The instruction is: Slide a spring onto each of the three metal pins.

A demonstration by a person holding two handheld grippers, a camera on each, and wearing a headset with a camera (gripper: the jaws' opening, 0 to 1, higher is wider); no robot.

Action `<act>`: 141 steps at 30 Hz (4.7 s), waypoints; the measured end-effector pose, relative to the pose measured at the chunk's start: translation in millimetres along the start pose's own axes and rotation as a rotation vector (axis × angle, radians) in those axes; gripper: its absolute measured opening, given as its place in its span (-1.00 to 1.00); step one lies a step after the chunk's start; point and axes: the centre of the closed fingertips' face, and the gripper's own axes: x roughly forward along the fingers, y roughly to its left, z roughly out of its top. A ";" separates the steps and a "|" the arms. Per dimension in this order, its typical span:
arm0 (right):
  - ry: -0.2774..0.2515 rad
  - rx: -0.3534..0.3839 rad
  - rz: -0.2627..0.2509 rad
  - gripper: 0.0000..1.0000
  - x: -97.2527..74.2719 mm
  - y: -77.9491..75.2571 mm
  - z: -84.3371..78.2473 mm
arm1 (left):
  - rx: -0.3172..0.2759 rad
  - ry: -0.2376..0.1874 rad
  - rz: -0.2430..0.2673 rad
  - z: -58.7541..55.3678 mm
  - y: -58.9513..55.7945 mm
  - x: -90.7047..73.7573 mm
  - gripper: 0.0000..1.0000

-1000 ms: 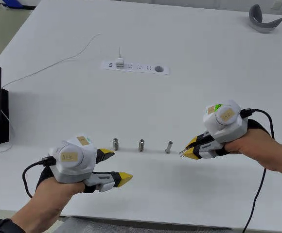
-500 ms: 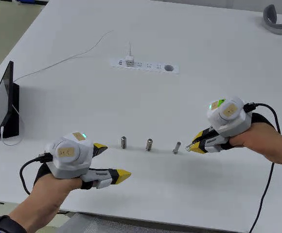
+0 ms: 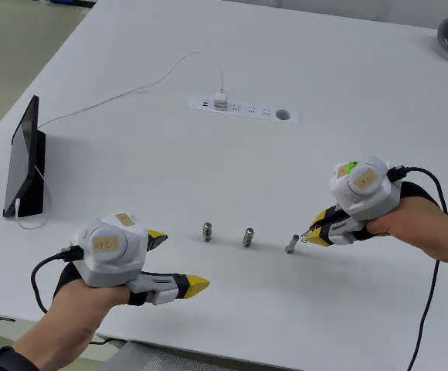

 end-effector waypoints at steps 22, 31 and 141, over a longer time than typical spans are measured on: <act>0.050 -0.032 0.028 -0.75 19.8 -0.1 2.6 | -0.048 0.003 0.020 -12.4 10.6 -8.1 0.42; 0.069 -0.052 0.028 -0.75 27.9 2.9 6.3 | -0.051 0.002 0.019 -13.0 10.0 -9.2 0.41; -0.430 0.512 -0.127 0.63 6.3 74.0 -16.4 | -0.060 -0.025 0.027 -1.5 11.3 -2.0 0.44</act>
